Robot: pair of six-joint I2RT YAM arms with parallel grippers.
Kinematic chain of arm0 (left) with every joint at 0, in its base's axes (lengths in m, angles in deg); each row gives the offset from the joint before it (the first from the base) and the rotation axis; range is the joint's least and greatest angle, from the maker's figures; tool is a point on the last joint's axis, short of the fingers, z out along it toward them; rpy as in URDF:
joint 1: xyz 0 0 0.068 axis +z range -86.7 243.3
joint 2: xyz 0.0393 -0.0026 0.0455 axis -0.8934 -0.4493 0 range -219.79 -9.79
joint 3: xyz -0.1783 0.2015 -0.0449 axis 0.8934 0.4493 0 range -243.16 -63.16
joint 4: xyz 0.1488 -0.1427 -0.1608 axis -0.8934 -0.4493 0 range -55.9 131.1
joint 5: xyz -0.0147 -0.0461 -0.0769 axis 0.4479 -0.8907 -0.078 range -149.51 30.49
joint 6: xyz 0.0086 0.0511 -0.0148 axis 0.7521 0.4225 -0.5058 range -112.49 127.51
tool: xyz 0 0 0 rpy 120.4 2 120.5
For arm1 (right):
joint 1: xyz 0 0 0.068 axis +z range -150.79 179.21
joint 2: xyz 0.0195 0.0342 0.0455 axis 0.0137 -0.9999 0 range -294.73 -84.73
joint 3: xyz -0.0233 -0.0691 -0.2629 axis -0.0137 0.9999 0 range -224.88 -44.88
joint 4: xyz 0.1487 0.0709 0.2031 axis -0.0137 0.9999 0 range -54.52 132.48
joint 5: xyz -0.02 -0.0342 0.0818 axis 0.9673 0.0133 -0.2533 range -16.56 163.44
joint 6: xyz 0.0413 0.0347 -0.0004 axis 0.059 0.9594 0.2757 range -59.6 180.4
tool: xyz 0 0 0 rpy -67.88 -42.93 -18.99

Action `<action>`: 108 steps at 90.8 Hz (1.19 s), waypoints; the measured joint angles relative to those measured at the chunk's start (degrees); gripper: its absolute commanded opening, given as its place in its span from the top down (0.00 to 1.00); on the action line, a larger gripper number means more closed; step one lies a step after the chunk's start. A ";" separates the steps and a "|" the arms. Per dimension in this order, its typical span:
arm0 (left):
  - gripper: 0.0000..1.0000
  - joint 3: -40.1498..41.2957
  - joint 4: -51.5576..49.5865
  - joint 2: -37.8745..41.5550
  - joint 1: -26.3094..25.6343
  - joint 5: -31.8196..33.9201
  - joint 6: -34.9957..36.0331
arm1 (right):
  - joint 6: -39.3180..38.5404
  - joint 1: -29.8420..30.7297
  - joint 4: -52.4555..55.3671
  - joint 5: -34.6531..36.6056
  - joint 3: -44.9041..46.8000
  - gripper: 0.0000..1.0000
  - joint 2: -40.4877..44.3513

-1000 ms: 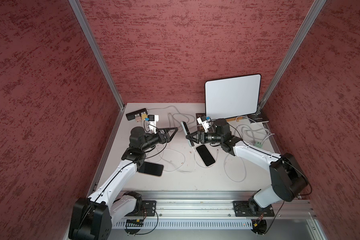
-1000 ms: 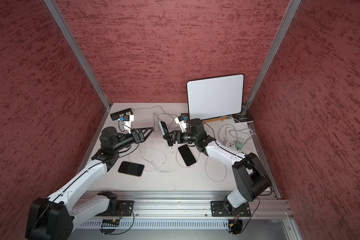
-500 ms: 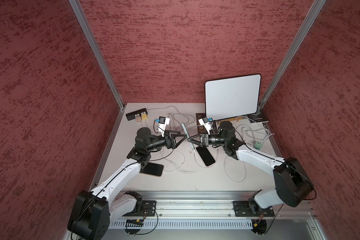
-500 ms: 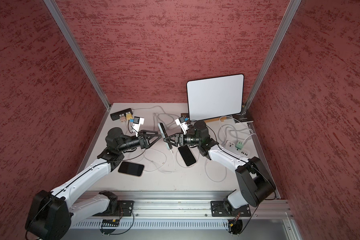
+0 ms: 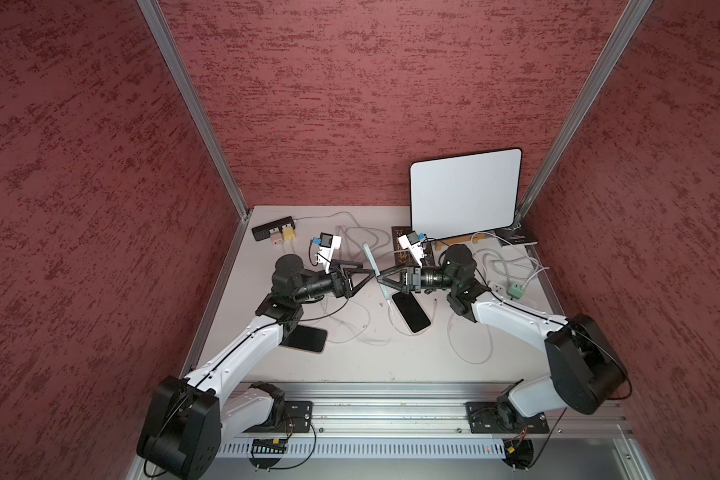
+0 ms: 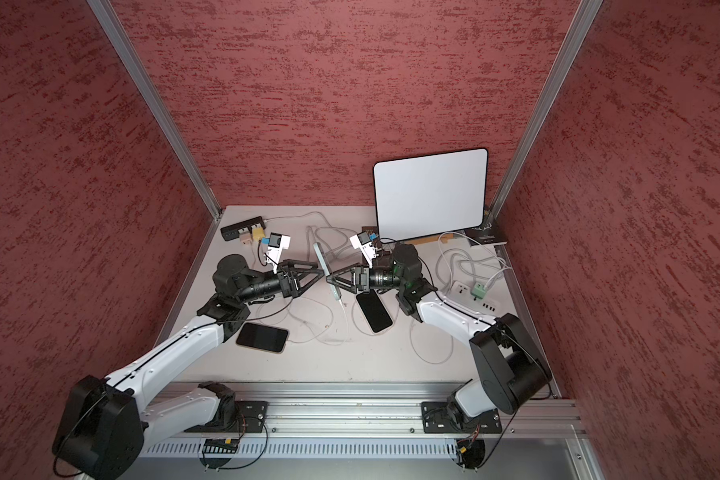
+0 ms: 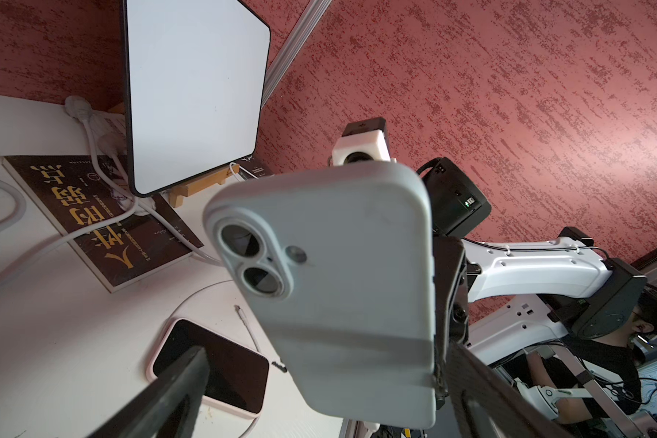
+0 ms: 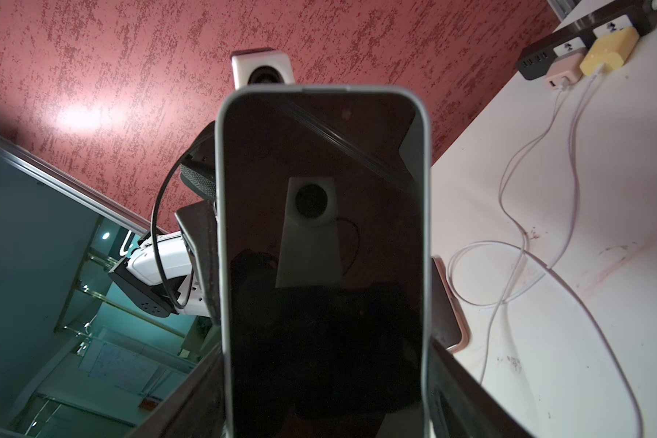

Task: Unplug the charging cable from the phone
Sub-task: Pick up the phone at the center of the board.

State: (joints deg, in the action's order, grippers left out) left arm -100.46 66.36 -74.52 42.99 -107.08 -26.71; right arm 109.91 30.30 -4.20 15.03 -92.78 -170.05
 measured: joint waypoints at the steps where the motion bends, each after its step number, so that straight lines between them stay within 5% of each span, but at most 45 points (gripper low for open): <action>1: 0.00 0.00 0.17 -0.02 0.00 -0.02 0.00 | 0.07 0.00 -0.07 -0.02 0.00 0.80 0.00; 108: 0.01 0.00 6.93 -0.26 -0.22 -1.40 -3.45 | 3.87 2.60 -6.86 -2.12 0.00 0.82 -2.82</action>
State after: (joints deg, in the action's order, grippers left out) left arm -100.46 73.29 -74.78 42.77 -108.48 -30.16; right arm 113.78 32.90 -11.07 12.91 -92.78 -172.87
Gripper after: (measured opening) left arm 0.998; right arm 0.775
